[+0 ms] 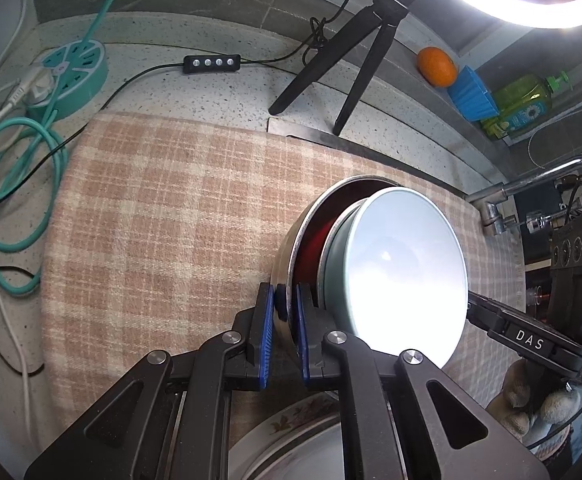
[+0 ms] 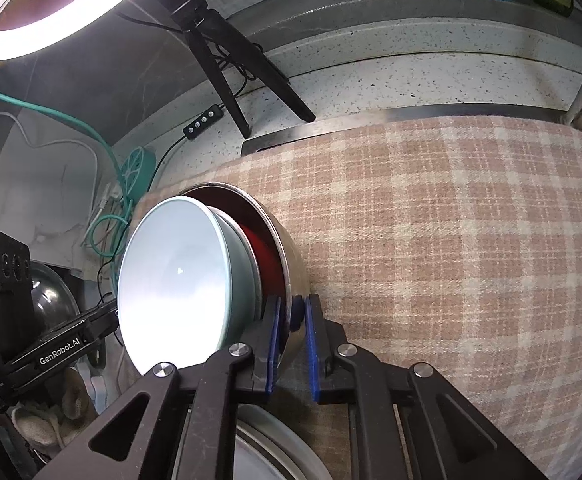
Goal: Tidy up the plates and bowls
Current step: 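Lift the nested bowls with the left tool over the pink-flower plate stack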
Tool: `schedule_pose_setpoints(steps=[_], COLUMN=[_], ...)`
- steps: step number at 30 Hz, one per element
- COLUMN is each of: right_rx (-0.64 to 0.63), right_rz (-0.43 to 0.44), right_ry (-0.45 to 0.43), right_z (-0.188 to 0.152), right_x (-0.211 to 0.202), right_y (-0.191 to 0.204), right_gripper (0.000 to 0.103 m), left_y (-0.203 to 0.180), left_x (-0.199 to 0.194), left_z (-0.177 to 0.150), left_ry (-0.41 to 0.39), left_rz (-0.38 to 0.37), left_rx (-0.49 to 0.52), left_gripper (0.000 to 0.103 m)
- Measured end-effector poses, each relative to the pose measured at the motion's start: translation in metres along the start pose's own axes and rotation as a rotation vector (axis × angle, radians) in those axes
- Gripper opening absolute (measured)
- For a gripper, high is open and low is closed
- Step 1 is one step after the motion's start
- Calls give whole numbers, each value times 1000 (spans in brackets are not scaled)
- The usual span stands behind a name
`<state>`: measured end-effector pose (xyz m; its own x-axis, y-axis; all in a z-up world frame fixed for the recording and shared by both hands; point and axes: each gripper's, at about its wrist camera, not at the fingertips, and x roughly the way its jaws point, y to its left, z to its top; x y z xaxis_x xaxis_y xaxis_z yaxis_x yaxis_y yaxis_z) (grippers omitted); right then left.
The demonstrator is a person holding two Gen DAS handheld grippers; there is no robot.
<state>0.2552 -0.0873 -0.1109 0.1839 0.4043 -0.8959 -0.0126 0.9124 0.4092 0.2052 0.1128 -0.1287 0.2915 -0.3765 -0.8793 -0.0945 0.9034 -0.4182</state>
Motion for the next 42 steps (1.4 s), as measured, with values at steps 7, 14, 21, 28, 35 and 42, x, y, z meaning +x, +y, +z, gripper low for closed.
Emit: schedule_pose_setpoints(steps=[7, 14, 21, 28, 35, 42], right_rx=[-10, -31, -68, -104, -131, -148], right_rz=[10, 25, 35, 47, 57, 60], right_ry=[-5, -29, -40, -33, -18, 5], right_z=[-5, -10, -21, -39, -60, -85], right_x=[-9, -34, -57, -71, -79, -78], right_y=[1, 5, 12, 21, 32, 35], right_gripper=[11, 11, 11, 11, 11, 11], left_y=[-6, -19, -27, -30, -26, -22], left_x=[-12, -34, -56, -77, -88, -91], left_z=[-6, -16, -32, -54, -81, -106], left_ry=[-26, -67, -108, -131, -129, -120], left_rz=[1, -6, -14, -8, -6, -3], left_rx=[-7, -7, -18, -37, -58, -78], left_gripper=[8, 8, 8, 8, 8, 8])
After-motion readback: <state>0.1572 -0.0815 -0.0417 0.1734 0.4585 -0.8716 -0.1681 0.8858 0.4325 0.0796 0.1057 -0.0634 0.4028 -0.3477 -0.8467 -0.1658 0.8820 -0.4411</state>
